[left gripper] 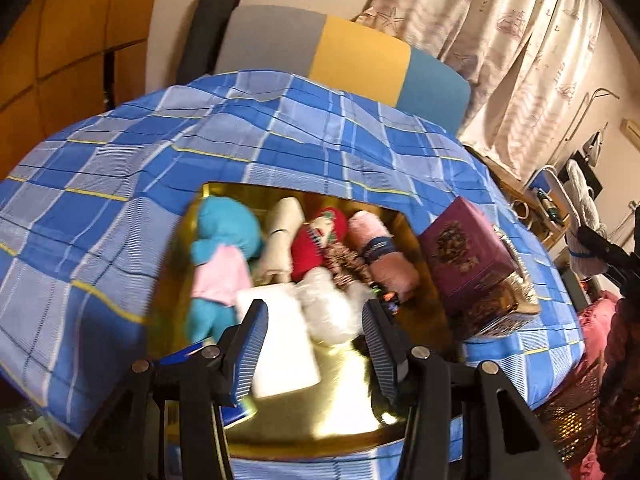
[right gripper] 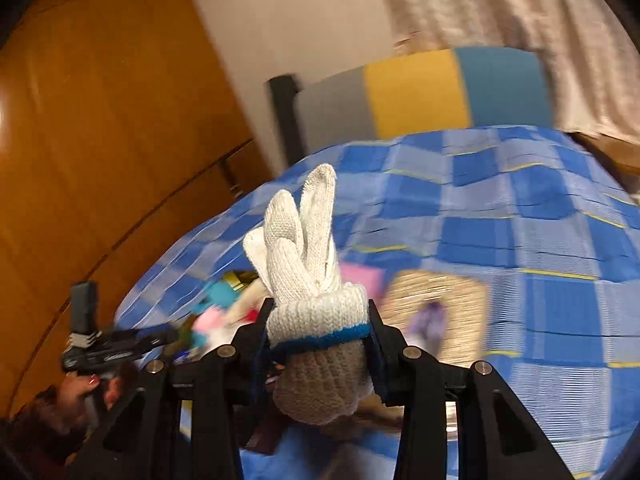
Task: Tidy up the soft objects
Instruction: 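Release the hair piece in the tray with the left tool while the right tool carries the glove over, then lower the glove into the tray beside the hair piece and open the right tool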
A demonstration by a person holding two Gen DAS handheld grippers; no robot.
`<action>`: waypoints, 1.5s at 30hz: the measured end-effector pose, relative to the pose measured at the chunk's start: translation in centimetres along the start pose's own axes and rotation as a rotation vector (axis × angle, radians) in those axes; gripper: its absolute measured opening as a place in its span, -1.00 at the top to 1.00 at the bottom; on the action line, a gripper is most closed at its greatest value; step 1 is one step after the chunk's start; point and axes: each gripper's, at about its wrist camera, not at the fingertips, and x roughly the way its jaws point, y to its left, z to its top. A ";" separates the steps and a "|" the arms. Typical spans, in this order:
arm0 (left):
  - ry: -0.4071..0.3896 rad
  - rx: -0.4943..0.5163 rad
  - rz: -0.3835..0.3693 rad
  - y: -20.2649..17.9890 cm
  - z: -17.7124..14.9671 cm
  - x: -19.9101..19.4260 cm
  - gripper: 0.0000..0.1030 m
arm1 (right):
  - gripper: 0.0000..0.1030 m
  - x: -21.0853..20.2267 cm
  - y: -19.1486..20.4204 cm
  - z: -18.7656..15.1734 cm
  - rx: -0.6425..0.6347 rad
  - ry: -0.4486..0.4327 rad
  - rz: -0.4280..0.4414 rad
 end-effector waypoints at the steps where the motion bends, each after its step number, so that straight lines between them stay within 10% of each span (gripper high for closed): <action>1: 0.001 -0.003 0.008 0.2 -0.2 -0.2 0.04 | 0.20 0.9 1.1 -0.3 -0.022 0.022 0.019; 16: -0.048 -0.026 0.157 3.2 -2.1 -3.6 0.04 | 0.20 15.2 10.6 -7.8 -0.336 0.470 0.153; 29: -0.052 -0.029 0.318 3.7 -3.1 -5.1 0.04 | 0.19 19.6 12.5 -8.7 -0.510 0.624 0.182; 45: -0.084 -0.038 0.328 3.4 -4.0 -6.2 0.04 | 0.13 20.4 13.5 -9.3 -0.609 0.714 0.133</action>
